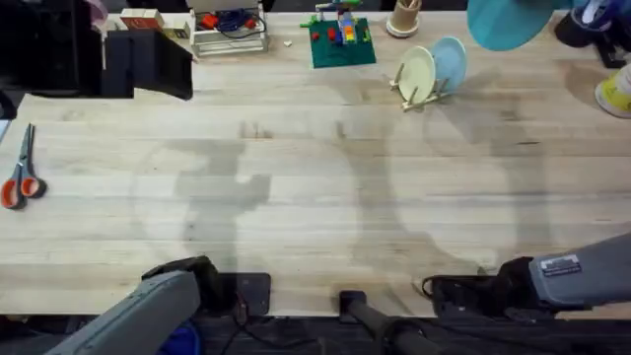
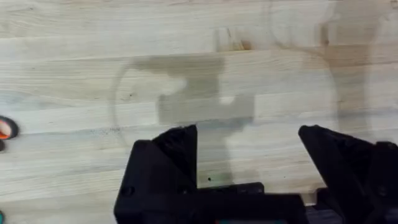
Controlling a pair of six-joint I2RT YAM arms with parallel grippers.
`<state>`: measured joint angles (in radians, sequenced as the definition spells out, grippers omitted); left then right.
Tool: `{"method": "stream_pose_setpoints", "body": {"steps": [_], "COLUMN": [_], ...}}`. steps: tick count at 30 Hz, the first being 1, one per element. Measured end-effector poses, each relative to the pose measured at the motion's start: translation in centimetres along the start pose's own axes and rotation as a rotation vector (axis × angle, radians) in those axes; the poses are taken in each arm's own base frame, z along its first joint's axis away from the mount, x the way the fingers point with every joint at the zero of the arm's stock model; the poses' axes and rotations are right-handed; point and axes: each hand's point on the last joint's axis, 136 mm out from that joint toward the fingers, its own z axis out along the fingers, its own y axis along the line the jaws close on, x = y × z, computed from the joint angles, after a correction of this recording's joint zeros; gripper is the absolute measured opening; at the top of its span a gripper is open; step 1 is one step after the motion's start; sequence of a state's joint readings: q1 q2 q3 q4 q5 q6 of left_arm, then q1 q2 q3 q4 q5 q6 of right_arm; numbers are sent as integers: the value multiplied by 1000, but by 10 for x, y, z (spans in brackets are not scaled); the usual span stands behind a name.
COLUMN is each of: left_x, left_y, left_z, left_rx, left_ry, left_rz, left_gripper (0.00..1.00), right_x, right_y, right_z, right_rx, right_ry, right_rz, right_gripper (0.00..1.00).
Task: Pick up the plates from the table one by one and place each into a slot on the dish rack.
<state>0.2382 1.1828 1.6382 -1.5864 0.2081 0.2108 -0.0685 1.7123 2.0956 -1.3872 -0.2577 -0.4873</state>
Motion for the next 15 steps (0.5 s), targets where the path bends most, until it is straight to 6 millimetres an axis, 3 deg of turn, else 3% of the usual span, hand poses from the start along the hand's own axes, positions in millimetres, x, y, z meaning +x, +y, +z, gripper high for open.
{"method": "stream_pose_setpoints", "body": {"steps": [15], "left_x": [0], "left_y": [0], "left_z": [0], "left_rx": [0], "left_ry": [0], "left_rz": [0], "left_gripper": [995], "right_x": [-2], "right_y": [-1], "right_z": [0], "right_rx": [3], "right_ry": [-9], "right_rz": [-3], "right_gripper": [32]}}
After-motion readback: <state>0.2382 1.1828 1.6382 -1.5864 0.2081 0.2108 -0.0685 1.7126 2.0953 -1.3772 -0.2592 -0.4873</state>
